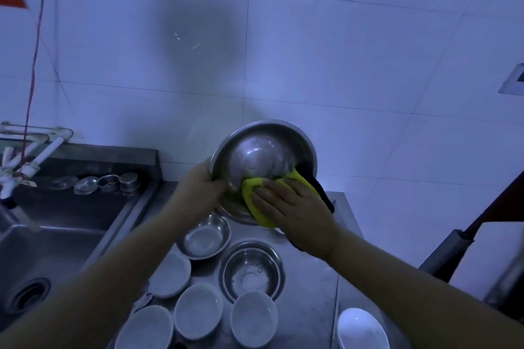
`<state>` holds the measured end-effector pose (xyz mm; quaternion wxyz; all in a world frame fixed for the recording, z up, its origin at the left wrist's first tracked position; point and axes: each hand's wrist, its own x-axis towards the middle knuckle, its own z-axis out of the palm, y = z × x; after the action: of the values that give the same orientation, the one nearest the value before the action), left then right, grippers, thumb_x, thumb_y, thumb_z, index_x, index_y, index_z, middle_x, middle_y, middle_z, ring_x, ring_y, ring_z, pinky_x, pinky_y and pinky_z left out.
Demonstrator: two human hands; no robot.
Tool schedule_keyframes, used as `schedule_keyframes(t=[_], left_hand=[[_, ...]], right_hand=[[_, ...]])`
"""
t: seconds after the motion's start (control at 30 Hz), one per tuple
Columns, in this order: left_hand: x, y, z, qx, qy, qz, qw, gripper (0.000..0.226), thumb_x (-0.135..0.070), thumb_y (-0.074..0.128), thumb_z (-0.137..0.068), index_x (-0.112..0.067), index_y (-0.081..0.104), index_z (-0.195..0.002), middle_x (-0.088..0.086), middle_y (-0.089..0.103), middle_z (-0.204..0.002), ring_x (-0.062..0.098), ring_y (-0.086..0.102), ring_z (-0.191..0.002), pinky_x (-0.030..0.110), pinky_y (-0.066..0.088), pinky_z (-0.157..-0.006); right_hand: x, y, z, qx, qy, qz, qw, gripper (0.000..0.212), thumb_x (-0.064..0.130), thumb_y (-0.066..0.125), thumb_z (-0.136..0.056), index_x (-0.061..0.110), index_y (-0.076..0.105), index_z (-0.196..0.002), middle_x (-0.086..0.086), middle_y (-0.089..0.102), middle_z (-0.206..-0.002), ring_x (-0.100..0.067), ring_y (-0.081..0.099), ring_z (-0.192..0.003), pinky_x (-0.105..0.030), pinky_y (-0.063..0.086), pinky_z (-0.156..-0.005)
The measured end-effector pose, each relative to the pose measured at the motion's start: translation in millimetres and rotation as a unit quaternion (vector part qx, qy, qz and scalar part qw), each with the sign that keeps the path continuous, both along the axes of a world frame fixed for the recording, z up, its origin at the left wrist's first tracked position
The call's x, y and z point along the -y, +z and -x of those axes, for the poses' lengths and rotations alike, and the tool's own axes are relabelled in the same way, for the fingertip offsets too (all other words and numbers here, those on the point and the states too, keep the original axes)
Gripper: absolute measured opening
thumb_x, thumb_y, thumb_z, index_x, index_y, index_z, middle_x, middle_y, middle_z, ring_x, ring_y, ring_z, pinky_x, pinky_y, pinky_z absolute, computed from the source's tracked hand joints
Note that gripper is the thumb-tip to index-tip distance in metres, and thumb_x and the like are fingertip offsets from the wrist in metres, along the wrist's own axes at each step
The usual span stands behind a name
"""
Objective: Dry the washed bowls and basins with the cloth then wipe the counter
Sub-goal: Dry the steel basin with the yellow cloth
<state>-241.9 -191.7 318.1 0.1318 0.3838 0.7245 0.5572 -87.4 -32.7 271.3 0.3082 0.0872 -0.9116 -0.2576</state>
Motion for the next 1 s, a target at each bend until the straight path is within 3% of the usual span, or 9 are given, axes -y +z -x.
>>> schedule_keyframes(t=[0.2, 0.3, 0.43, 0.53, 0.67, 0.8, 0.87, 0.93, 1.0], left_hand=[[0, 28, 23, -0.046, -0.038, 0.082, 0.995, 0.023, 0.005, 0.057, -0.076, -0.017, 0.066, -0.08, 0.007, 0.069, -0.077, 0.011, 0.065, -0.066, 0.011, 0.048, -0.044], [-1, 21, 21, -0.002, -0.009, 0.051, 0.999, 0.023, -0.001, 0.055, -0.072, -0.022, 0.065, -0.076, 0.0, 0.068, -0.076, 0.011, 0.063, -0.068, 0.017, 0.05, -0.049], [-2, 8, 15, -0.012, 0.023, 0.062, 0.998, 0.029, -0.002, 0.053, -0.075, -0.029, 0.059, -0.068, -0.011, 0.063, -0.069, 0.016, 0.063, -0.072, 0.032, 0.051, -0.063], [-3, 1, 13, -0.003, 0.02, 0.058, 0.998, 0.023, -0.008, 0.052, -0.073, -0.027, 0.063, -0.08, -0.006, 0.066, -0.079, 0.022, 0.064, -0.083, 0.041, 0.053, -0.076], [-7, -6, 2, 0.047, 0.008, 0.048, 0.998, 0.018, -0.021, 0.053, -0.084, -0.019, 0.064, -0.099, 0.01, 0.068, -0.091, 0.029, 0.067, -0.081, 0.048, 0.058, -0.063], [-13, -11, -16, 0.022, 0.022, 0.017, 0.999, 0.018, -0.029, 0.047, -0.094, -0.026, 0.06, -0.082, 0.0, 0.064, -0.078, 0.006, 0.063, -0.057, 0.018, 0.046, -0.037], [-14, -15, -20, 0.042, 0.028, -0.002, 0.999, 0.02, -0.029, 0.045, -0.095, -0.023, 0.061, -0.084, 0.004, 0.064, -0.078, 0.007, 0.062, -0.054, 0.019, 0.045, -0.035], [-12, -18, -19, 0.062, 0.037, -0.018, 0.997, 0.022, -0.028, 0.046, -0.095, -0.024, 0.061, -0.08, 0.006, 0.066, -0.08, 0.004, 0.064, -0.057, 0.019, 0.047, -0.038], [-9, -19, -15, 0.078, 0.039, -0.024, 0.996, 0.024, -0.029, 0.046, -0.095, -0.023, 0.063, -0.08, 0.006, 0.068, -0.084, 0.013, 0.067, -0.075, 0.029, 0.054, -0.056]], right_hand=[[-4, 44, -8, 0.097, -0.047, -0.077, 0.991, 0.041, 0.015, 0.067, -0.075, 0.017, 0.069, -0.115, 0.003, 0.066, -0.122, -0.02, 0.061, -0.115, -0.038, 0.05, -0.096], [2, 65, -11, 0.178, -0.06, -0.01, 0.982, 0.057, 0.005, 0.066, -0.055, 0.019, 0.071, -0.109, 0.007, 0.068, -0.118, -0.018, 0.062, -0.111, -0.035, 0.047, -0.096], [8, 67, -10, 0.309, -0.097, 0.159, 0.933, 0.065, -0.001, 0.06, -0.066, 0.023, 0.06, -0.126, 0.004, 0.063, -0.126, -0.022, 0.052, -0.121, -0.037, 0.034, -0.105], [14, 65, -8, 0.194, -0.05, 0.291, 0.936, 0.058, -0.004, 0.052, -0.065, 0.019, 0.067, -0.117, 0.0, 0.07, -0.11, -0.027, 0.062, -0.101, -0.043, 0.046, -0.089], [23, 59, 3, -0.059, -0.119, 0.218, 0.967, 0.056, 0.003, 0.042, -0.068, 0.013, 0.064, -0.119, -0.004, 0.066, -0.112, -0.029, 0.06, -0.098, -0.039, 0.043, -0.082], [38, 39, 22, -0.025, -0.271, 0.212, 0.939, 0.058, 0.031, 0.073, -0.072, 0.007, 0.058, -0.122, -0.015, 0.061, -0.111, -0.033, 0.058, -0.095, -0.041, 0.047, -0.08], [43, 30, 27, 0.022, -0.274, 0.261, 0.925, 0.068, 0.049, 0.059, -0.084, 0.01, 0.043, -0.137, -0.015, 0.05, -0.129, -0.033, 0.049, -0.112, -0.044, 0.037, -0.093], [45, 23, 27, 0.063, -0.212, 0.283, 0.933, 0.06, 0.042, 0.047, -0.093, 0.018, 0.031, -0.146, -0.011, 0.035, -0.145, -0.033, 0.034, -0.127, -0.044, 0.024, -0.101], [47, 22, 23, 0.109, -0.149, 0.265, 0.946, 0.054, 0.028, 0.051, -0.091, 0.023, 0.039, -0.143, -0.005, 0.034, -0.148, -0.032, 0.031, -0.131, -0.045, 0.021, -0.102]])
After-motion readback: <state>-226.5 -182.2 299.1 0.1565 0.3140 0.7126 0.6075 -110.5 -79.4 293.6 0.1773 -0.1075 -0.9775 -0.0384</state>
